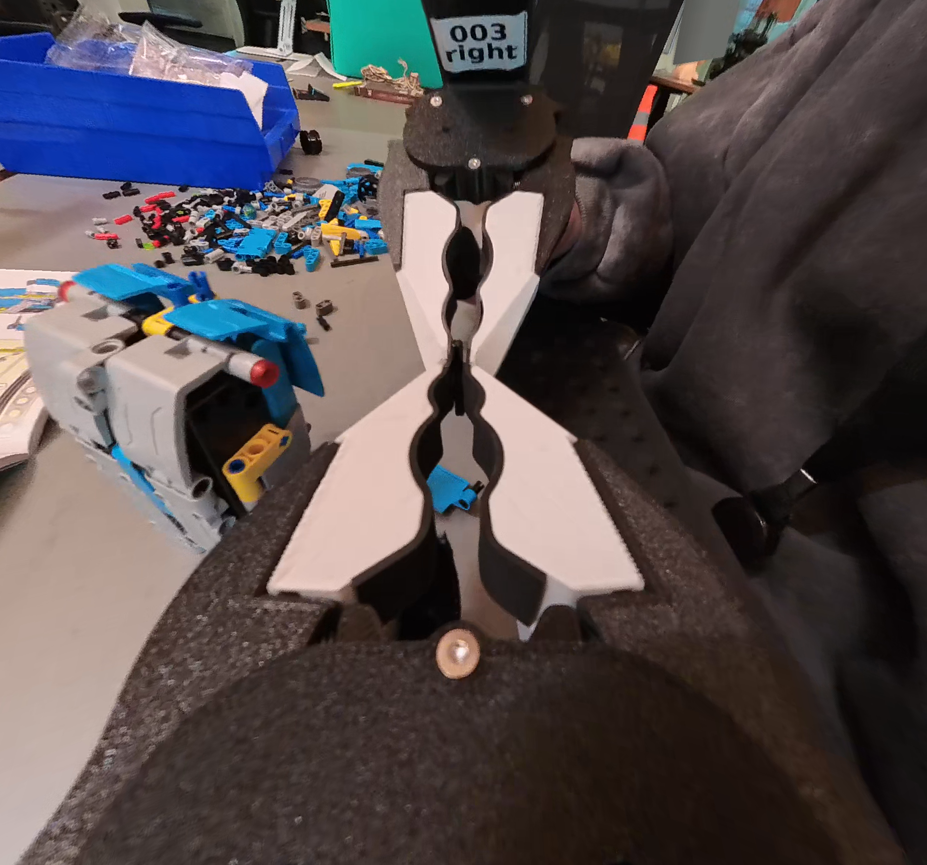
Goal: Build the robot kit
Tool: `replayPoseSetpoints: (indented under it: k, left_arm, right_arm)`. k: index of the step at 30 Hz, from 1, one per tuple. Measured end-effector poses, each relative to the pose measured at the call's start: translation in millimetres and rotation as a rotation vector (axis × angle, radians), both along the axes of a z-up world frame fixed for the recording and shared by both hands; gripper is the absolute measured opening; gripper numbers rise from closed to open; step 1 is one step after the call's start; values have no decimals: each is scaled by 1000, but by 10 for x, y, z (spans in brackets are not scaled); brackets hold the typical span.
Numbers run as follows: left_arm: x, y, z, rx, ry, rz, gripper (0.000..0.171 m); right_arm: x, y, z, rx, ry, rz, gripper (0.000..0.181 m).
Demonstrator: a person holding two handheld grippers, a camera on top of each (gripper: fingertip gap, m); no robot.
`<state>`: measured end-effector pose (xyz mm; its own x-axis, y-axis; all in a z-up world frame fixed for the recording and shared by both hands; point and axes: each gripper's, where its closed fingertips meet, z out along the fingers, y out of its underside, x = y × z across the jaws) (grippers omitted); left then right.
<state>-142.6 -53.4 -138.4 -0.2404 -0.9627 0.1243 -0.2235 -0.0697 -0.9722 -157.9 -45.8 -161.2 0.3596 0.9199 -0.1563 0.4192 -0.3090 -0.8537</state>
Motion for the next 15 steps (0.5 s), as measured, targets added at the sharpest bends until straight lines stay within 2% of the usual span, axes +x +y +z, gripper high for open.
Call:
replayPoseSetpoints:
  k: [6, 8, 10, 11, 15]
  left_arm:
    - [36, -58, -105, 71, 43, -3, 3]
    - [53, 3, -89, 53, 34, 30, 3]
    - [45, 78, 21, 26, -22, 68, 6]
    - [35, 126, 75, 31, -48, 94, 14]
    - [41, 258, 68, 164, -50, 193, 19]
  right_arm:
    - [0, -58, -122, -1, -94, 27, 4]
    - [27, 9, -118, 9, -95, -12, 3]
    - [30, 66, 5, -47, 27, -49, 3]
    - [68, 124, 74, -79, 100, -80, 3]
    - [242, 324, 391, -293, 495, -176, 3]
